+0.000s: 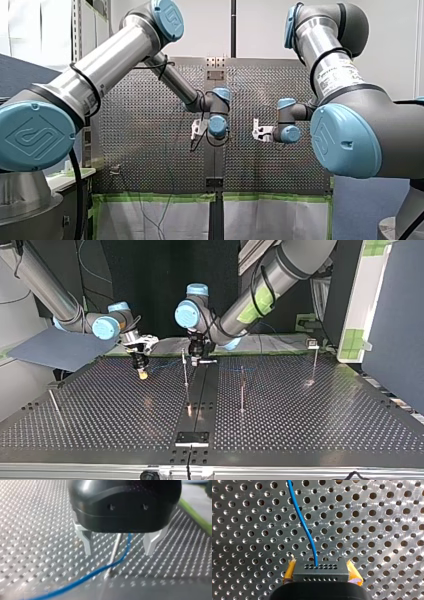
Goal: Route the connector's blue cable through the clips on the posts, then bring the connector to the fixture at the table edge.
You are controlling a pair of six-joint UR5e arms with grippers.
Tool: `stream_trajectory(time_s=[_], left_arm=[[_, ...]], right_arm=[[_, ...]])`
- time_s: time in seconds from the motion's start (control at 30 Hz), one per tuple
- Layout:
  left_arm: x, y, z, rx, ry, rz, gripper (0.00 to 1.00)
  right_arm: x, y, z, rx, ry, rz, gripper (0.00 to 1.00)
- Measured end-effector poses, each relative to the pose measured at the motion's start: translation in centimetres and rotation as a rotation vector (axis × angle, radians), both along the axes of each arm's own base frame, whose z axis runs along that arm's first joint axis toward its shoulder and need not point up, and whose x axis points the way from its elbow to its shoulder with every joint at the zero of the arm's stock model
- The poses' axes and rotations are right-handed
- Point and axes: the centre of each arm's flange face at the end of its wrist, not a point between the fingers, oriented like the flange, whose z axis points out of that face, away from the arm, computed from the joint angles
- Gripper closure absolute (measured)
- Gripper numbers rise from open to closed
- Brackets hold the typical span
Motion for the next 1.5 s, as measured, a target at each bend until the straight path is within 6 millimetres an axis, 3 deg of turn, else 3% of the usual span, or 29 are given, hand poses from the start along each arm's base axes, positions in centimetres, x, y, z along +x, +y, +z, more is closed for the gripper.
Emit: stream_trajectory(time_s=[0.2,0.5,0.97,1.5], left_arm=[[-2.2,-0.3,-1.4,0.029,0.04,-0.026,0.0],[-3.6,-1.3,-1.3,0.033,0.044,-0.048,0.0],[-4.5,-2.3,-0.9,0.018,0.035,-0.07,0.0],[-4.3,-2.1,-0.9,0.006,0.038,-0.06,0.0]], right_arm=[[0.0,0.0,0.0,0.002,0.001,0.0,1.0],[0.0,0.0,0.0,0.004,0.001,0.0,1.0],[0.0,0.1,-0.1,0.006,0.001,0.003,1.0],[0.1,0.1,0.0,0.004,-0.004,0.009,1.0]])
